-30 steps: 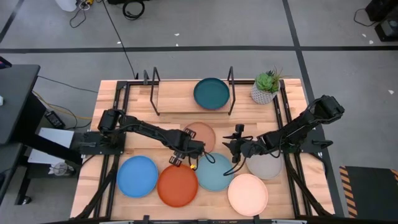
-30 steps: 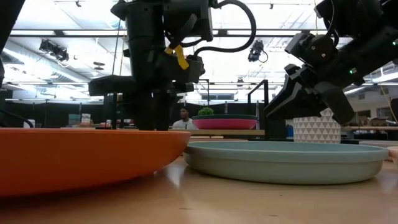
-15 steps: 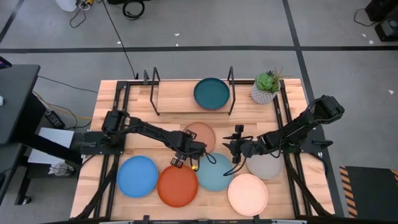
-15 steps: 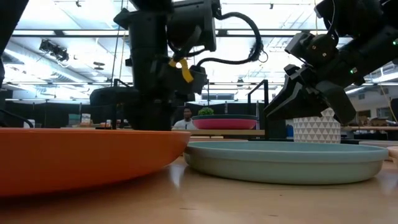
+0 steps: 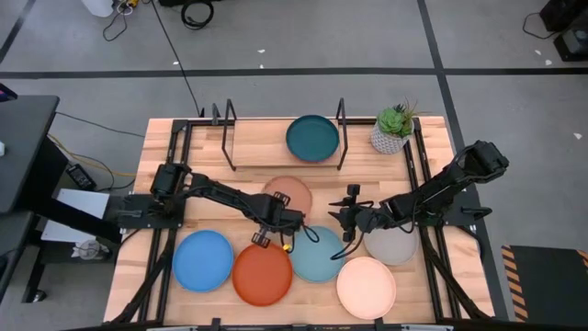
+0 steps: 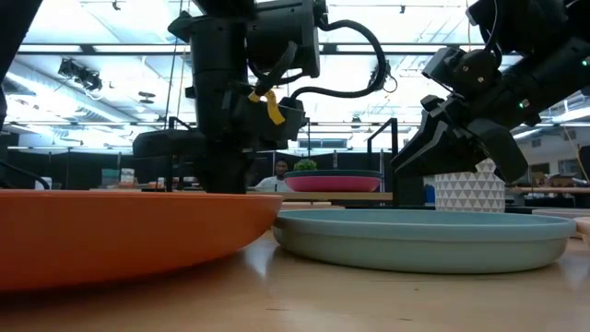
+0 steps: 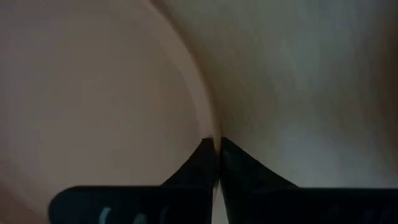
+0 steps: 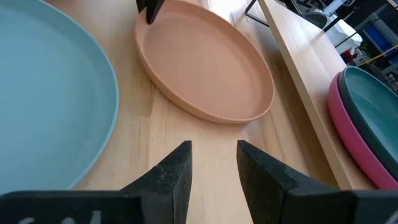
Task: Place and stack plates onto a shelf
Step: Put the brown plate on the shelf
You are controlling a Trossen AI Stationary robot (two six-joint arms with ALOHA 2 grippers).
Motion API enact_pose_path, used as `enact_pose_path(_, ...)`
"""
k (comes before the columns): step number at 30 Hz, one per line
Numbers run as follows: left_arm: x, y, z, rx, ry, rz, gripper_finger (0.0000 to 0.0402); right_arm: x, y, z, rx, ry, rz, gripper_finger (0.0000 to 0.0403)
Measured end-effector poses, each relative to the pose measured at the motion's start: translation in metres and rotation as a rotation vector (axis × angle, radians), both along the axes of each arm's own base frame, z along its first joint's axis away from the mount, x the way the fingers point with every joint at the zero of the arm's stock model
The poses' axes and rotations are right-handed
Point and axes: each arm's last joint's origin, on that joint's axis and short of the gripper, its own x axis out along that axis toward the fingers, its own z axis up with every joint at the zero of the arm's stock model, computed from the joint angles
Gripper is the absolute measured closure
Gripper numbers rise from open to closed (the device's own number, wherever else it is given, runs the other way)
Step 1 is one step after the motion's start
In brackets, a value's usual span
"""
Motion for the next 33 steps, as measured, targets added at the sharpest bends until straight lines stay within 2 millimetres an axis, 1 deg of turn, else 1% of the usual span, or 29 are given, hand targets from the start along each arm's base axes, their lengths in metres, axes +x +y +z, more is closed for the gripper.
enact_pose_path(2, -0.002, 0.000, 0.002, 0.002, 0.018, 0.001, 0.0387, 0.000, 0.000, 0.000, 0.000, 0.001, 0.001, 0.0270)
enact_pose_path(4, -0.004, 0.000, 0.010, -0.005, 0.044, 0.020, 0.0386, 0.000, 0.000, 0.000, 0.002, 0.001, 0.003, 0.0270)
enact_pose_path(6, -0.004, 0.001, 0.026, -0.033, 0.052, 0.055, 0.0387, 0.000, 0.000, 0.000, 0.003, 0.002, 0.005, 0.0270)
enact_pose_path(9, -0.005, 0.004, 0.058, -0.129, 0.009, 0.116, 0.0387, 0.000, 0.000, 0.000, 0.003, 0.002, 0.005, 0.0270)
enact_pose_path(11, -0.009, 0.008, 0.078, -0.156, -0.026, 0.164, 0.0387, 0.000, 0.000, 0.000, 0.003, 0.002, 0.005, 0.0270)
enact_pose_path(14, -0.018, 0.018, 0.102, -0.131, -0.090, 0.202, 0.0387, 0.000, 0.000, 0.000, 0.007, 0.003, 0.010, 0.0270)
enact_pose_path(16, -0.022, 0.026, 0.112, -0.081, -0.120, 0.229, 0.0387, 0.000, 0.001, 0.000, 0.007, 0.003, 0.012, 0.0270)
enact_pose_path(19, -0.025, 0.040, 0.115, 0.005, -0.118, 0.254, 0.0387, 0.000, 0.001, 0.000, 0.008, 0.003, 0.011, 0.0270)
enact_pose_path(22, -0.026, 0.059, 0.114, 0.039, -0.107, 0.283, 0.0387, 0.000, 0.001, 0.000, 0.008, 0.003, 0.012, 0.0270)
enact_pose_path(27, -0.037, 0.095, 0.096, 0.196, -0.033, 0.340, 0.0387, -0.003, 0.000, -0.003, 0.006, 0.016, 0.014, 0.0270)
enact_pose_path(29, -0.041, 0.111, 0.088, 0.206, -0.007, 0.367, 0.0387, -0.004, -0.001, -0.004, 0.006, 0.016, 0.014, 0.0270)
enact_pose_path(33, -0.048, 0.143, 0.072, 0.213, -0.009, 0.418, 0.0387, -0.004, -0.001, -0.004, 0.010, -0.005, 0.016, 0.0270)
